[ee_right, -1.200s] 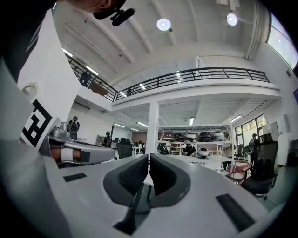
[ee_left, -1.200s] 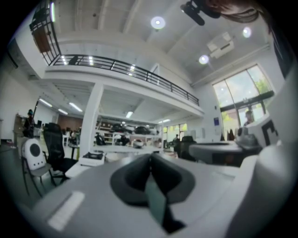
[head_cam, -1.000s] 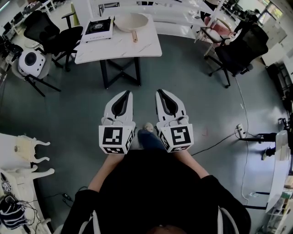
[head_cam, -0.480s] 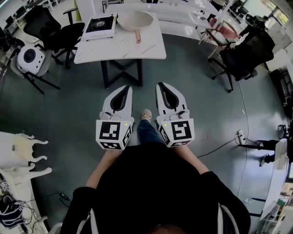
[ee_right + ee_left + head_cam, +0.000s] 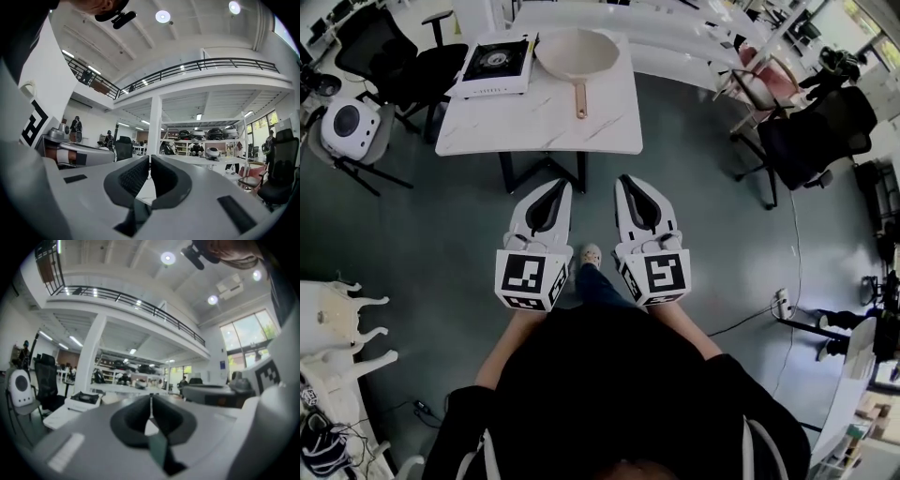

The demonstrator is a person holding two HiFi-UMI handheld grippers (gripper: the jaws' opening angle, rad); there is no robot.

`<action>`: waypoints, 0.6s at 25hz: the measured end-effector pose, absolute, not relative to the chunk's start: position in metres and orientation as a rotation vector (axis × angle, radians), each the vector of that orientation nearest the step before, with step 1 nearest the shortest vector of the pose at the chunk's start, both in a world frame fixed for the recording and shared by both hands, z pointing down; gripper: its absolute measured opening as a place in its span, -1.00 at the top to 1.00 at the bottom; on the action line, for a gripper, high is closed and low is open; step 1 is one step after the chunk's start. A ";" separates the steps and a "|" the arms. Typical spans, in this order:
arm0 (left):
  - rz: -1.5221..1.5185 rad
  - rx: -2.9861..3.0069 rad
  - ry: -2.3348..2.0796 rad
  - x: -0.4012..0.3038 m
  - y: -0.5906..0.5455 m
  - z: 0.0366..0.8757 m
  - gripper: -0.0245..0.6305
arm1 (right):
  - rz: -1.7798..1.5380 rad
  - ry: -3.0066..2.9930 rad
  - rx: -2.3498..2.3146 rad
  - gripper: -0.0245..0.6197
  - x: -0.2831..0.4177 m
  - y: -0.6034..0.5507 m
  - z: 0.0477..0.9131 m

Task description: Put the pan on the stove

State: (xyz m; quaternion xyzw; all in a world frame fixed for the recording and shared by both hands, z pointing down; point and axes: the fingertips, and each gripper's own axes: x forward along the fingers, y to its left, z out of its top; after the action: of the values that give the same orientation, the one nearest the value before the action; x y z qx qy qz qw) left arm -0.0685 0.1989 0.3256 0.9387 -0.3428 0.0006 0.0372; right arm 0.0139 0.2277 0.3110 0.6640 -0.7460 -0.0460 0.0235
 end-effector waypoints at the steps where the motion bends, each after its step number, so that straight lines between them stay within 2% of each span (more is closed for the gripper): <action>1: 0.006 2.875 -1.051 -0.063 0.188 0.327 0.89 | -0.137 -2.311 2.048 0.85 0.020 0.216 0.312; 15: 0.100 2.845 -1.084 0.005 0.058 0.357 0.89 | -0.032 -2.358 1.928 0.85 0.080 0.081 0.351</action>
State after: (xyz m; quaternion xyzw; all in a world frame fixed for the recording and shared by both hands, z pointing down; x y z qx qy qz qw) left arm 0.0047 0.0580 0.3565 0.9328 -0.3556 0.0330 0.0479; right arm 0.0800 0.0807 0.3515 0.6323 -0.7732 -0.0104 0.0479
